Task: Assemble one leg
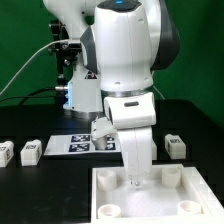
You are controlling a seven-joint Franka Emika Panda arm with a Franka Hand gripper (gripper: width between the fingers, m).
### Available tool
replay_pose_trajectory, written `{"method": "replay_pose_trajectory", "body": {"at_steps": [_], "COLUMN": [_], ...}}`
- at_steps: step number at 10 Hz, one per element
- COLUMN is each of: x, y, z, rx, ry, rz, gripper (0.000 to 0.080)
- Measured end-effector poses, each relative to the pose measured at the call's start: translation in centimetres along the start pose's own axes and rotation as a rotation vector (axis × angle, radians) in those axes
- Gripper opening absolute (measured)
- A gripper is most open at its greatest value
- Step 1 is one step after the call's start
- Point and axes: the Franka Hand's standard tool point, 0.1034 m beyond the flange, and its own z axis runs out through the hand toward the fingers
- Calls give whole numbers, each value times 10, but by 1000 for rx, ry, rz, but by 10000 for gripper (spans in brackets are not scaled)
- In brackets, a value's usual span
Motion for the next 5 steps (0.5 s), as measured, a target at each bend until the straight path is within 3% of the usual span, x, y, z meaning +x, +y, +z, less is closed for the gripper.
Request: {"method": "replay_pose_trajectory", "body": {"at_steps": [5], "x": [-1], "y": [0], "z": [0], "rx": [0], "ry": [0], "rz": [2], "gripper": [649]}}
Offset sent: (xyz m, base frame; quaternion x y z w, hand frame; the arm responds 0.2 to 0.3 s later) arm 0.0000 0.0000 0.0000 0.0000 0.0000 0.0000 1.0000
